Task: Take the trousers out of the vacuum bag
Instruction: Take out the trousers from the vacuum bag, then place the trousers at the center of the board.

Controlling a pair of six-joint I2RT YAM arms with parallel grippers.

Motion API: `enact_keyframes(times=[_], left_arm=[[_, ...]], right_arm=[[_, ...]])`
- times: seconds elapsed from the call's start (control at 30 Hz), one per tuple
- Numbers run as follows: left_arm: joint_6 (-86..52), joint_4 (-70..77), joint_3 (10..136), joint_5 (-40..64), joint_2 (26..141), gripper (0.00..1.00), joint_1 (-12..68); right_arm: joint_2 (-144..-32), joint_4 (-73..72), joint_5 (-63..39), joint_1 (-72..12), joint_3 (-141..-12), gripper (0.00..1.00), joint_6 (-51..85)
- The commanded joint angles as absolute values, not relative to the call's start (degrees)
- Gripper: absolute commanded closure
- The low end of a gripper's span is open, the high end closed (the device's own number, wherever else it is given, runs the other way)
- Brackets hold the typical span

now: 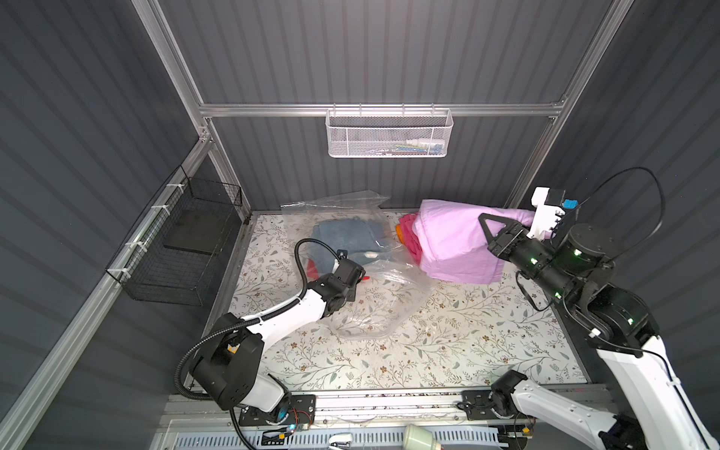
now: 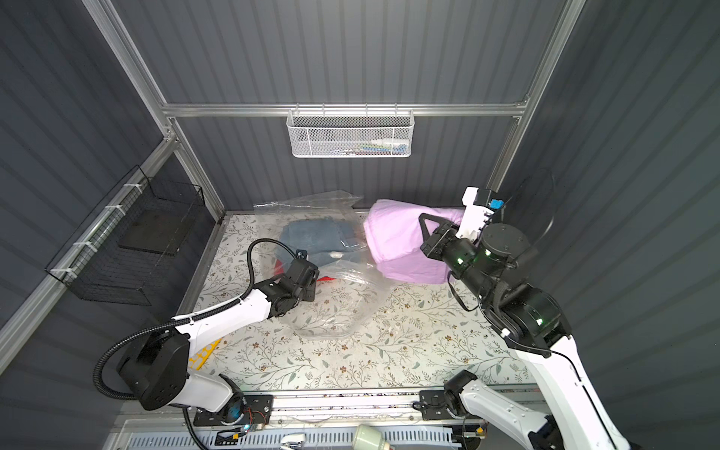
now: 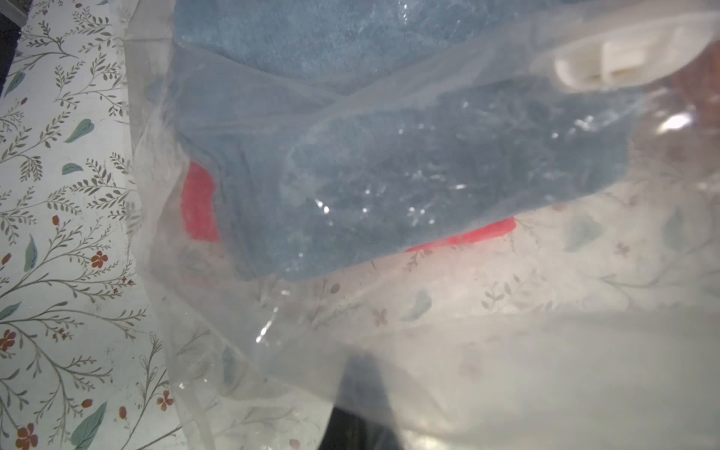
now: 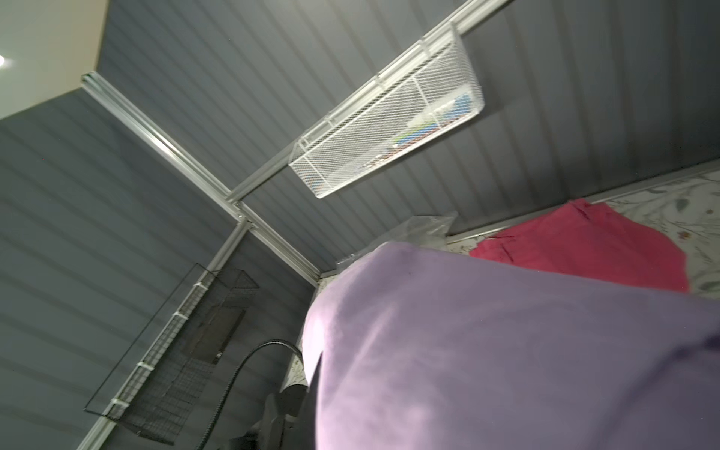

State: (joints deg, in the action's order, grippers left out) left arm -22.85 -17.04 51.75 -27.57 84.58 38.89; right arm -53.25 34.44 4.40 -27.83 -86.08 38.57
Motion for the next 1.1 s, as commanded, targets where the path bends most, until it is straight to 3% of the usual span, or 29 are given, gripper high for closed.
enact_keyframes(times=[0.0,0.17,0.43,0.67,0.9,1.07], left_arm=[[-24.40,-17.90,49.98,-29.37,82.13,1.00,37.90],[-25.31,-18.35,48.88,-29.48,78.80,1.00,37.44],[-24.96,-20.38,49.56,-30.85,73.95,1.00,37.26],[-25.31,-21.60,49.82,-31.03,71.93,1.00,37.25],[-24.02,-22.96,51.53,-32.42,70.76,1.00,36.85],[-24.08,-22.87,50.29,-32.29,69.87,1.00,35.78]], right_arm=[[-52.30,35.49,-2.25,-22.53,-88.72,1.00,38.28],[-49.96,32.78,-12.67,-15.54,-77.90,1.00,44.70],[-42.72,31.55,-10.54,-14.61,-63.03,1.00,48.08],[-47.11,25.74,-12.15,-13.22,-59.81,1.00,47.16],[-58.56,16.45,-22.97,-8.44,-65.28,1.00,45.50],[-59.33,16.20,-26.42,-6.36,-64.74,1.00,44.53]])
